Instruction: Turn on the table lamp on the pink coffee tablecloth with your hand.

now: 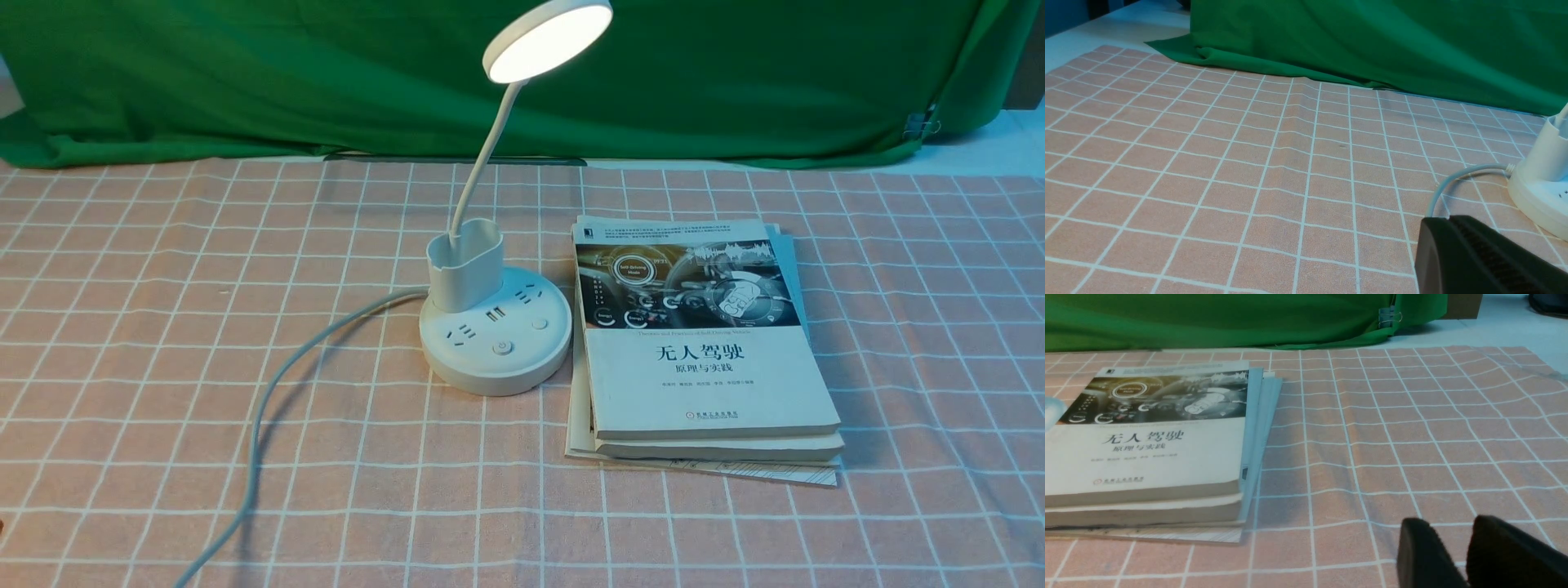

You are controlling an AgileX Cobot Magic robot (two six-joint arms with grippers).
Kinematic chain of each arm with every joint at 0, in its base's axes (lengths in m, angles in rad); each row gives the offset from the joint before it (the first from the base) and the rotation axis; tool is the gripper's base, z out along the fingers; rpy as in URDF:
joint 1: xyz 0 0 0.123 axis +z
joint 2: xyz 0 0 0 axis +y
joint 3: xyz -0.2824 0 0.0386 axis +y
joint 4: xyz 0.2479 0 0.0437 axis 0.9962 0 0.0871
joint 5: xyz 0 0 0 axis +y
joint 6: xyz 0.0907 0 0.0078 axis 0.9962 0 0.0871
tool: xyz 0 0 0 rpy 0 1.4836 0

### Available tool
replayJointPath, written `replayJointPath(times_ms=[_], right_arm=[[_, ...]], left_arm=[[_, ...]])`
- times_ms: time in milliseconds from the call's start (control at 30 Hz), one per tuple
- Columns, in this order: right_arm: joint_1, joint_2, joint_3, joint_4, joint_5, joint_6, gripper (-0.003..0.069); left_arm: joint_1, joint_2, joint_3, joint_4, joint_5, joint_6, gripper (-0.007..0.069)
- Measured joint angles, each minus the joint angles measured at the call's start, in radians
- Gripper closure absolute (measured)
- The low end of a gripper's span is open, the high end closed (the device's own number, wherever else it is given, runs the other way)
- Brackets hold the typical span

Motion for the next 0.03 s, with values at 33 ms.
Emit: replayJointPath(times_ms=[33], right_arm=[[0.000,0.000,0.000,0.000,0.000,0.000,0.0421]], left_arm=[[0.000,0.000,0.000,0.000,0.000,0.000,0.0603]])
